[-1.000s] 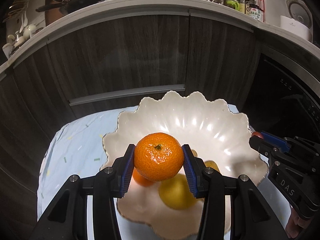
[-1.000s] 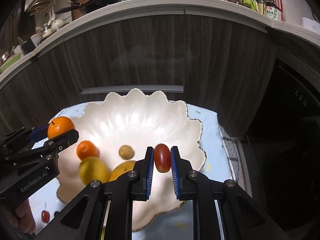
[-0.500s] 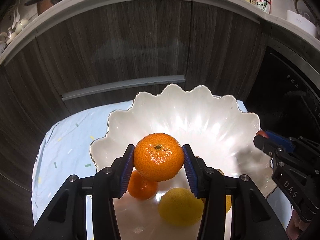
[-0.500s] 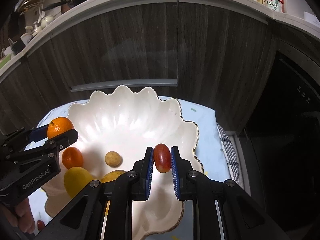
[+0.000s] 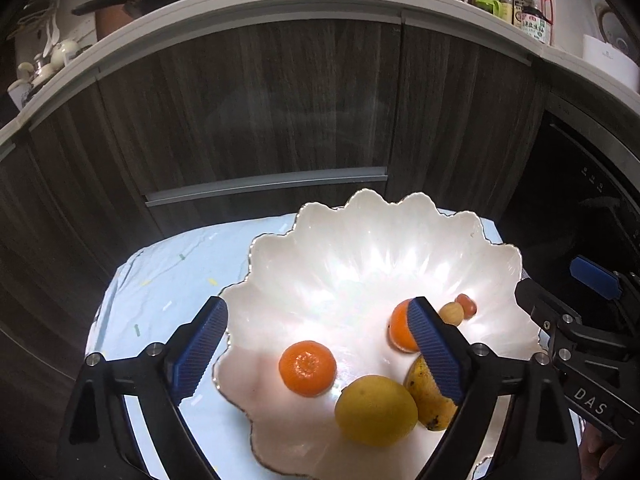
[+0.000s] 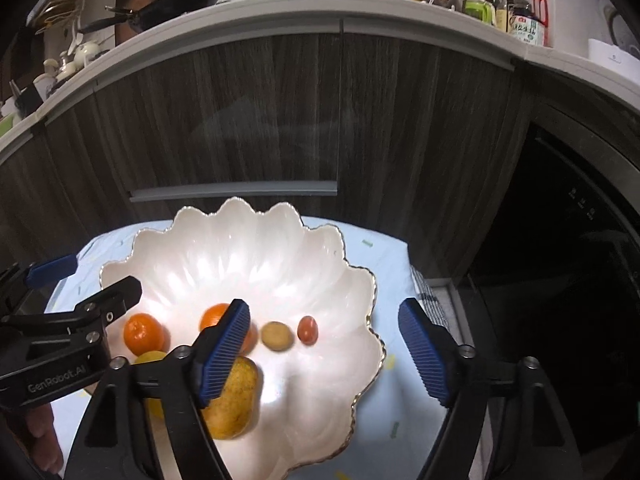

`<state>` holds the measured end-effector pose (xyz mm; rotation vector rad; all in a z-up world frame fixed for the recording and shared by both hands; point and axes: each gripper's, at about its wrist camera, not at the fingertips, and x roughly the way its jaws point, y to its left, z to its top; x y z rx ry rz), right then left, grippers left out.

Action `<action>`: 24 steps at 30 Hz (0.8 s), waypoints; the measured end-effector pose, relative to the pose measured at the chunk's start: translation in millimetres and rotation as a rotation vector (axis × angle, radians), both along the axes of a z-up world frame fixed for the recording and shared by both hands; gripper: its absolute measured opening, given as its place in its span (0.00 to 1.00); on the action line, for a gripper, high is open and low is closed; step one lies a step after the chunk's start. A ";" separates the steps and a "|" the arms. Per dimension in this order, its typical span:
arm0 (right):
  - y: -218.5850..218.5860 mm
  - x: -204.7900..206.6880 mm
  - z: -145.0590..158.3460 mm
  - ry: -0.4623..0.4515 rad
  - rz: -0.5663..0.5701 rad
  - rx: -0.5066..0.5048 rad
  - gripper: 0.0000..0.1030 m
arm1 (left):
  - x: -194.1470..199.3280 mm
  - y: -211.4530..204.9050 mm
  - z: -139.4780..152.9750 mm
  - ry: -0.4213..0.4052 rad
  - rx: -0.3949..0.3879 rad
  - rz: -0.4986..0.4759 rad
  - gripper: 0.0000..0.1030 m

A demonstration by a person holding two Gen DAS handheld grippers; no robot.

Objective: Organize fruits
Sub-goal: 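Open both tools to drop the tangerine and jujube into the bowl, then move both tools back toward the remaining fruits on the cloth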

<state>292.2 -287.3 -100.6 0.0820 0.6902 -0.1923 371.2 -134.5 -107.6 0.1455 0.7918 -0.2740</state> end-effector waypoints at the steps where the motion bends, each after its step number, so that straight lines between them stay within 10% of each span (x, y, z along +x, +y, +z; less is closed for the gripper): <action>1: 1.0 -1.5 1.8 -0.005 0.001 0.000 0.77 | -1.6 1.1 1.6 -0.003 0.003 0.003 0.89; 24: 51.9 -53.2 42.8 -0.072 0.032 -0.035 0.77 | -62.3 58.0 49.6 -0.080 0.011 0.059 0.91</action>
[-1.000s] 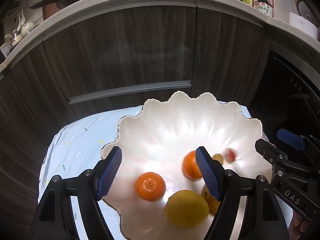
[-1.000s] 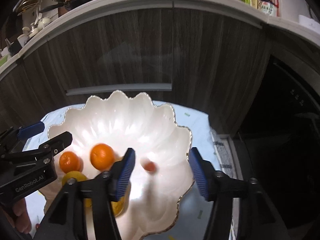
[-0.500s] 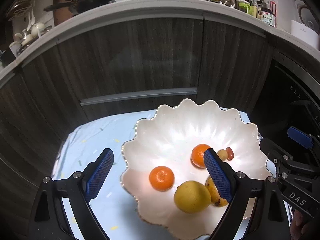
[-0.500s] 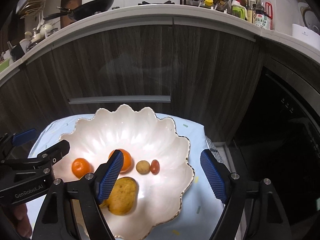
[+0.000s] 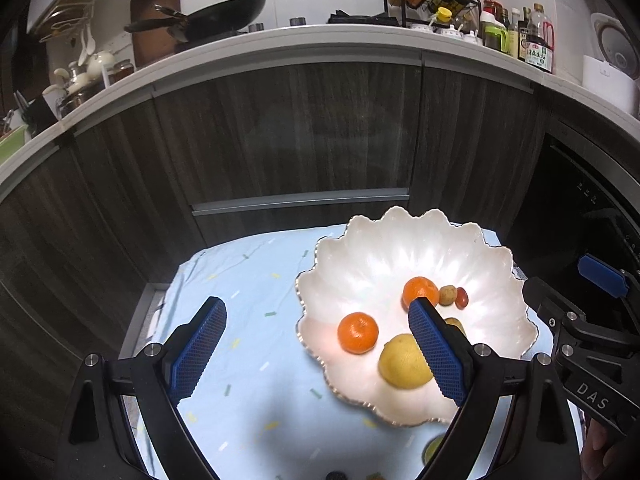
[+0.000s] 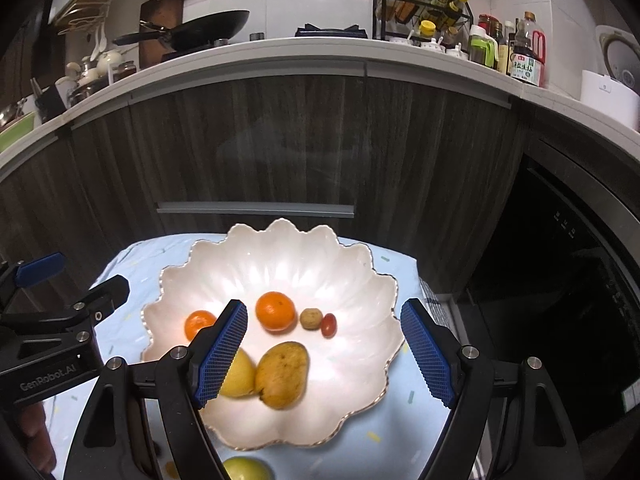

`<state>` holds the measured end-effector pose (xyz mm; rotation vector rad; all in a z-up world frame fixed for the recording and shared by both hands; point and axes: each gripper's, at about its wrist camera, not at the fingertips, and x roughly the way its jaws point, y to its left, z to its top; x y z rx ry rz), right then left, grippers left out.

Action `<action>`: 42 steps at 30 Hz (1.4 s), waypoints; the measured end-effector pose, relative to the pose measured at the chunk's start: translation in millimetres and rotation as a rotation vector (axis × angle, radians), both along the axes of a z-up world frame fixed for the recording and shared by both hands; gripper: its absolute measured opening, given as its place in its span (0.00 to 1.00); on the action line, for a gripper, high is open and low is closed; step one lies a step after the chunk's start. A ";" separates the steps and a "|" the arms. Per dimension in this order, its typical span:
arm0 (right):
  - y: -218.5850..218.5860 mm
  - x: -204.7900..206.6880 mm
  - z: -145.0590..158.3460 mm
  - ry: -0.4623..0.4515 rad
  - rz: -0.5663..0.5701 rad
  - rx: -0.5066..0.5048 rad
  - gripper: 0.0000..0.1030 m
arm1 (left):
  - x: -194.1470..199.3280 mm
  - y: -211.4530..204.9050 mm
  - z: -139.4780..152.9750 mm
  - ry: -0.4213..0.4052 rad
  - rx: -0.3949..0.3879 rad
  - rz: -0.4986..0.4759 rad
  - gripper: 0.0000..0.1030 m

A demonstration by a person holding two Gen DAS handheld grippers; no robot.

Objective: Organize fruits
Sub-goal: 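Move both tools back toward the remaining fruits on the cloth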

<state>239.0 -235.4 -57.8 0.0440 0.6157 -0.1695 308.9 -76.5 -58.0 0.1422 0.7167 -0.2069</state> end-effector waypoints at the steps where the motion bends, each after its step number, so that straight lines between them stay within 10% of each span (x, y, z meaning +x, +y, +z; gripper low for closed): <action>1: 2.0 -2.2 1.0 -0.001 0.002 -0.001 0.77 | -3.6 3.2 1.3 0.000 0.000 0.001 0.91; 42: 57.0 -55.9 -10.2 0.006 0.081 -0.037 0.77 | -85.5 65.0 -9.0 -0.027 0.020 0.031 0.90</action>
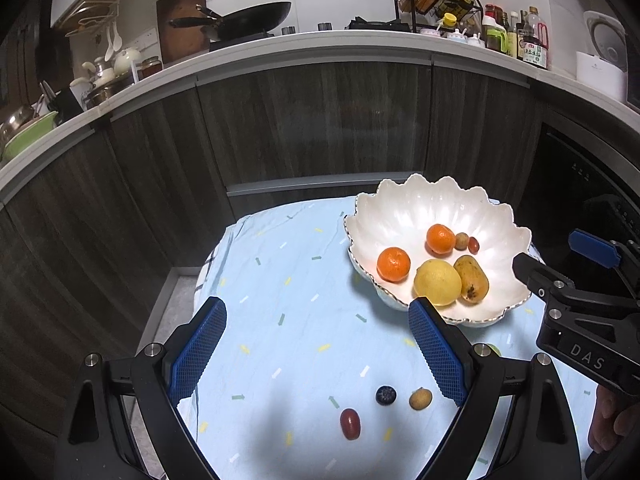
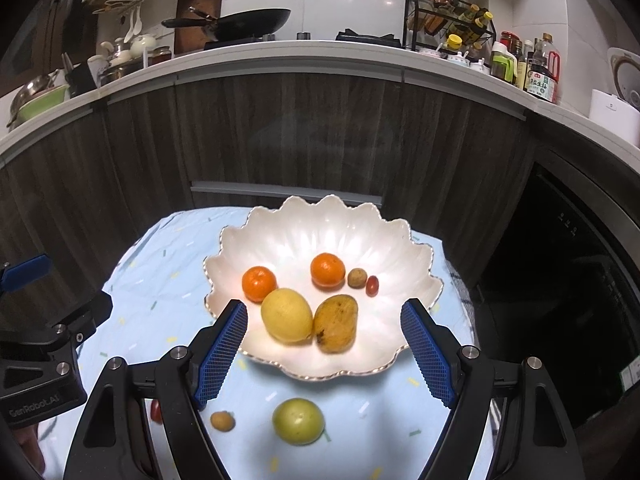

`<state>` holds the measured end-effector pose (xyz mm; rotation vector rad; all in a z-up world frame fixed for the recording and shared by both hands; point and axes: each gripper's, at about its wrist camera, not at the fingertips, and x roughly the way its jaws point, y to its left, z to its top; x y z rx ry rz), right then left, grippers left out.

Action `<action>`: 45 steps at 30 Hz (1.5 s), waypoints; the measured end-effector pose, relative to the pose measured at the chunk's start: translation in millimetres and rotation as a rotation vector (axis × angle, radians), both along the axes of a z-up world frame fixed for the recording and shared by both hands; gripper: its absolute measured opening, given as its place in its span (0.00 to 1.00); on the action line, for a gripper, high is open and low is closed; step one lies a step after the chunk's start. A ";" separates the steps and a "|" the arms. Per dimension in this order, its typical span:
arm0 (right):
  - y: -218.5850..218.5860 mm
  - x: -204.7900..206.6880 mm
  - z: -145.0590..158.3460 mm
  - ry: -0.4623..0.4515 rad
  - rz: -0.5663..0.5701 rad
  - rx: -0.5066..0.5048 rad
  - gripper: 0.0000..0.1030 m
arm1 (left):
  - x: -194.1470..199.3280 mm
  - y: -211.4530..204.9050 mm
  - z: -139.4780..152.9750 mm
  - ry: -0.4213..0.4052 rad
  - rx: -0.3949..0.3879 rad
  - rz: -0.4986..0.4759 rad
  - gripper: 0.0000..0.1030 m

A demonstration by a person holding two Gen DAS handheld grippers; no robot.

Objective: Organize fruits
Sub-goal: 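Move both tools back toward the remaining fruits on the cloth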

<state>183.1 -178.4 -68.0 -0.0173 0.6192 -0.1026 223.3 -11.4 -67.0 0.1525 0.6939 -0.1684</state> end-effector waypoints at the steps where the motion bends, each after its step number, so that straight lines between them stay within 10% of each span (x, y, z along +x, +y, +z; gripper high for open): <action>1: 1.7 -1.6 -1.8 0.002 0.003 0.000 0.77 | -1.1 0.6 -1.4 -0.001 0.000 -0.001 0.90; 32: 37.1 -22.3 -57.8 0.078 0.145 -0.036 0.76 | -35.6 13.6 -67.6 0.086 0.062 -0.042 0.88; 45: 52.9 -22.6 -81.7 0.125 0.272 -0.034 0.58 | -42.3 12.0 -105.9 0.162 0.029 -0.117 0.80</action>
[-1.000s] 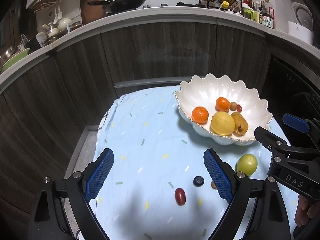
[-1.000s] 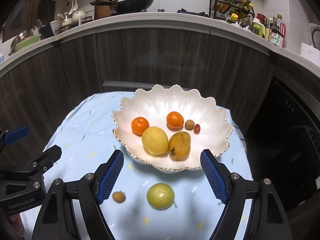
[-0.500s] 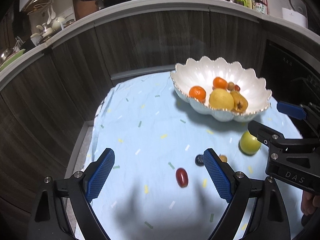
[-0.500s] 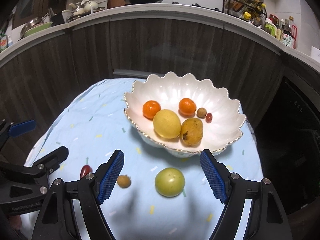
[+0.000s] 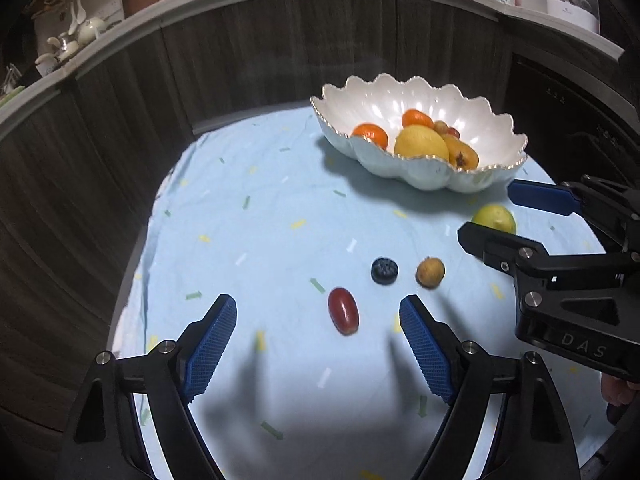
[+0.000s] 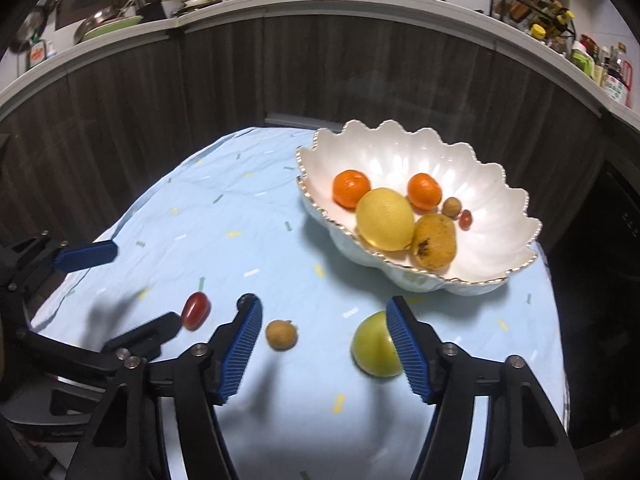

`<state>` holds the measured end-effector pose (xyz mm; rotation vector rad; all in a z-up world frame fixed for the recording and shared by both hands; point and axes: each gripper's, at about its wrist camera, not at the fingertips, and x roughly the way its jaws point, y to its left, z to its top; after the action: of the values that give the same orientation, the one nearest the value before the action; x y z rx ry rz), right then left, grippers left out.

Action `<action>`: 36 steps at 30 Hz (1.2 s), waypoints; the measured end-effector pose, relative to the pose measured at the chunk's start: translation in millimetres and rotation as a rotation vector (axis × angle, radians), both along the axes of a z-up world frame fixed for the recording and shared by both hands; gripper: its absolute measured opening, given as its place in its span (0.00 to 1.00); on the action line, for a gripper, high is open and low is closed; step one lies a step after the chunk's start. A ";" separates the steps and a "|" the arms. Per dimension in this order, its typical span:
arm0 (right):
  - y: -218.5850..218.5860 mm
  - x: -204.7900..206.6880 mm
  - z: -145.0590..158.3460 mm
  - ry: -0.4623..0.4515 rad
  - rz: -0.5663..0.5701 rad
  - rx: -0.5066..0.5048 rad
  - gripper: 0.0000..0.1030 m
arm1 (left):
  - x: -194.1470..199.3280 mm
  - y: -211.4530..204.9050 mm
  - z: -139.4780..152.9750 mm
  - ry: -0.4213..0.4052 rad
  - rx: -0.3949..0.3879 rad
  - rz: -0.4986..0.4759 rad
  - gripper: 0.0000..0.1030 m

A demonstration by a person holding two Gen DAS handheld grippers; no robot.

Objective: Organize fruits
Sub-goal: 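Move both tools back toward the remaining fruits on the cloth, then grasp the red jujube with the left tool while the right tool grasps the brown fruit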

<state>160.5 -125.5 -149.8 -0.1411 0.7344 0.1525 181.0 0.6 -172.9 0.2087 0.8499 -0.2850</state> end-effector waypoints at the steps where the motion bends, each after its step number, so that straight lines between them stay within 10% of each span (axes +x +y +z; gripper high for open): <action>1: 1.6 0.0 -1.4 0.002 0.010 -0.001 0.57 | 0.3 -0.2 -1.6 0.003 0.002 -0.001 0.80; 36: 13.0 28.3 -51.5 0.133 0.176 0.022 0.32 | 25.1 -9.0 -42.0 0.070 -0.002 -0.003 0.50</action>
<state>188.8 -112.5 -201.3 -0.1759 0.8525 0.3396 206.1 -8.4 -214.9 0.1989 0.9180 -0.2979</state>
